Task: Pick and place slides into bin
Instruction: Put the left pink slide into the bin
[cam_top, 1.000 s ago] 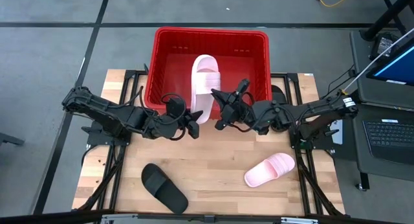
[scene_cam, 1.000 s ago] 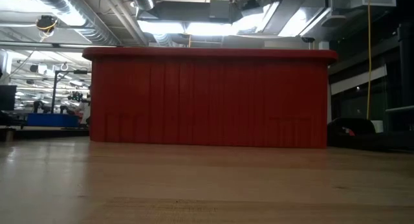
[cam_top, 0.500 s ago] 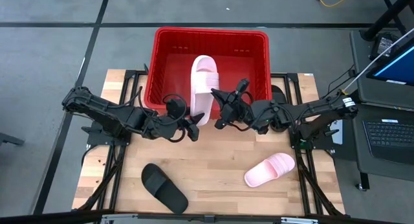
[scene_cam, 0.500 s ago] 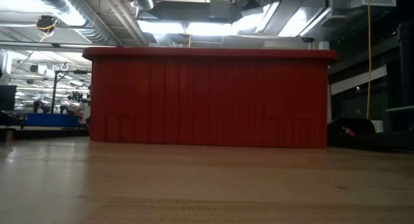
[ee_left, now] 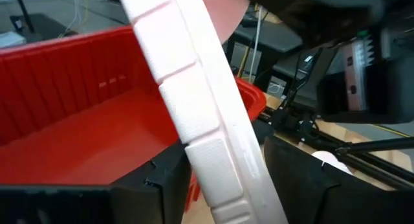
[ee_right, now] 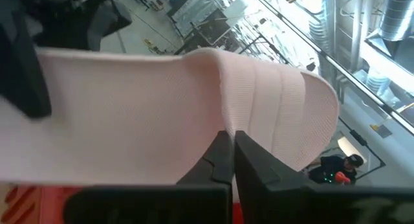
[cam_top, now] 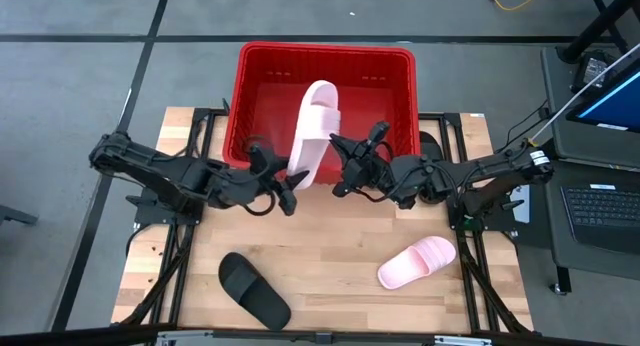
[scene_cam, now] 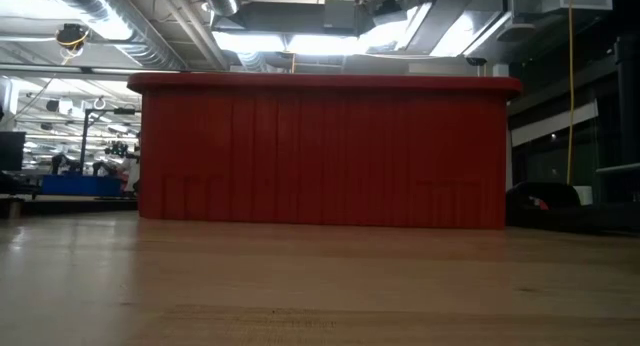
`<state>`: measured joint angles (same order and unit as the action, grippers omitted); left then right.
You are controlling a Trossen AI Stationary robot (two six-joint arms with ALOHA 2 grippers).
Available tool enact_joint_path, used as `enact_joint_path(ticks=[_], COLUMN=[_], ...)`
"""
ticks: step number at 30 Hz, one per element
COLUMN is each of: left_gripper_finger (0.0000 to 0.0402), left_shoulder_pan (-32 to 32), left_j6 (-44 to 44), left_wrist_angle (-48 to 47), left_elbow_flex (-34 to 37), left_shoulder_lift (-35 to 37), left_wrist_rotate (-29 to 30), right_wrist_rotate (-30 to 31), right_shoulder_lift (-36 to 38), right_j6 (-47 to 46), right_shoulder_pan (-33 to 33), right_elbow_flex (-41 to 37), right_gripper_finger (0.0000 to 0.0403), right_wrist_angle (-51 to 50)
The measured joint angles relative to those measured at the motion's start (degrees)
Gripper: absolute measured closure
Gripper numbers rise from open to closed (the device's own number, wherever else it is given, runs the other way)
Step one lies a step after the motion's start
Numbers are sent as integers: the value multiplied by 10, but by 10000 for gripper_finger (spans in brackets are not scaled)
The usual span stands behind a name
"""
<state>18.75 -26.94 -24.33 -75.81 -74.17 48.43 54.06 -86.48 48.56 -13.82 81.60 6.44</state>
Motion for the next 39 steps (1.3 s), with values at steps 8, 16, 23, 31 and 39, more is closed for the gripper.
enact_joint_path(ticks=[8,16,23,31,39], left_gripper_finger=[216,214,213,213,219], left_shoulder_pan=[28,53,62,88,85], left_j6=[8,11,9,31,123], left_wrist_angle=[-42,-45,-44,-51,-59], left_elbow_flex=[0,0,0,0,0], left_shoulder_lift=[43,51,59,83,82], left_wrist_rotate=[-7,-19,-48,-50,42], right_wrist_rotate=[4,15,28,69,67], right_shoulder_lift=[0,0,0,2,2], right_j6=[0,1,8,16,34], right_shoulder_pan=[0,0,18,38,55], right_elbow_flex=[0,0,0,0,0], right_gripper_finger=[397,397,397,397,397], right_wrist_angle=[12,32,22,1,-11])
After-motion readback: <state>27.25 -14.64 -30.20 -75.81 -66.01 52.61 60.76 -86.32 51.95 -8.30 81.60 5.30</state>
